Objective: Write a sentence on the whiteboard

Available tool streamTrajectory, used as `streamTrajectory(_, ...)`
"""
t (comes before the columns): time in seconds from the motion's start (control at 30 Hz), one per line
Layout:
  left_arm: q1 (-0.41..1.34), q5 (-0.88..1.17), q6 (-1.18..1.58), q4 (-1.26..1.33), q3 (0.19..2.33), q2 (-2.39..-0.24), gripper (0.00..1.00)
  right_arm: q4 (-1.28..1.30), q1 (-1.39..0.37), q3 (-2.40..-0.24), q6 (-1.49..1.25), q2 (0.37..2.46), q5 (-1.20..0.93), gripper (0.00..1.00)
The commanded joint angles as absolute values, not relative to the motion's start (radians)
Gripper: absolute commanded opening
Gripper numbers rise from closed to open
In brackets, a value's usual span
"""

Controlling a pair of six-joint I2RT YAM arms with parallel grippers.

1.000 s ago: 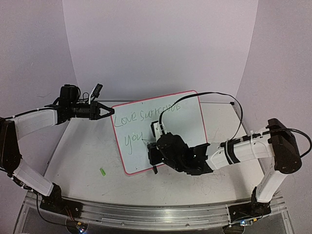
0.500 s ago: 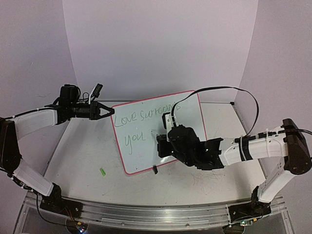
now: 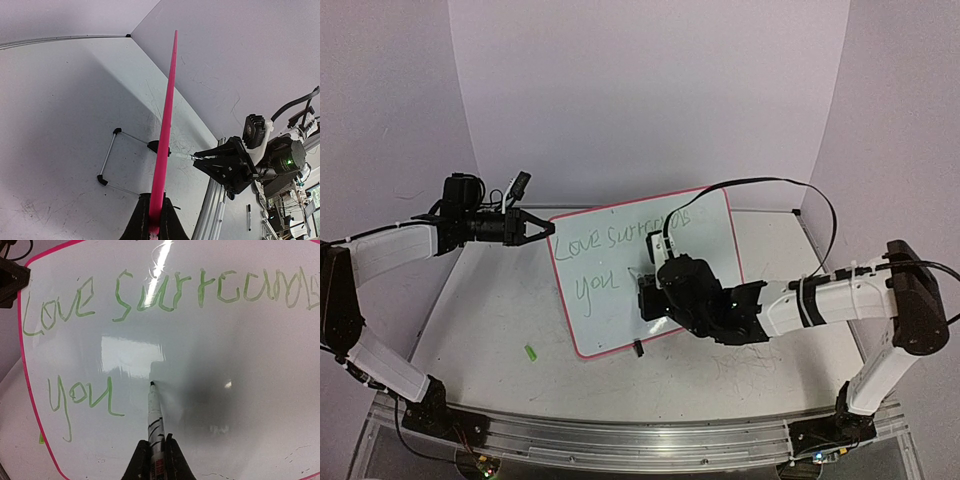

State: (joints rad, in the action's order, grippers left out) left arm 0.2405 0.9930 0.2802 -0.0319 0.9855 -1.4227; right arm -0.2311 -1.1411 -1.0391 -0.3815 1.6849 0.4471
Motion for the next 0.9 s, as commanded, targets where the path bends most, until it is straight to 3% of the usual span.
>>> streamTrajectory(0.0,0.242,0.977,0.296,-0.030,0.983,-1.434,0.02,-0.267,-1.133,-1.081,-0.374,1.711,0.455,0.00)
streamTrajectory(0.53,0.243,0.976,0.296,-0.030,0.982,-1.433,0.01,-0.236,-1.164,-0.996,-0.460,1.699,0.422,0.00)
streamTrajectory(0.87,0.242,0.974,0.296,-0.029,0.983,-1.436,0.02,-0.245,-1.156,-1.050,-0.430,1.702,0.451,0.00)
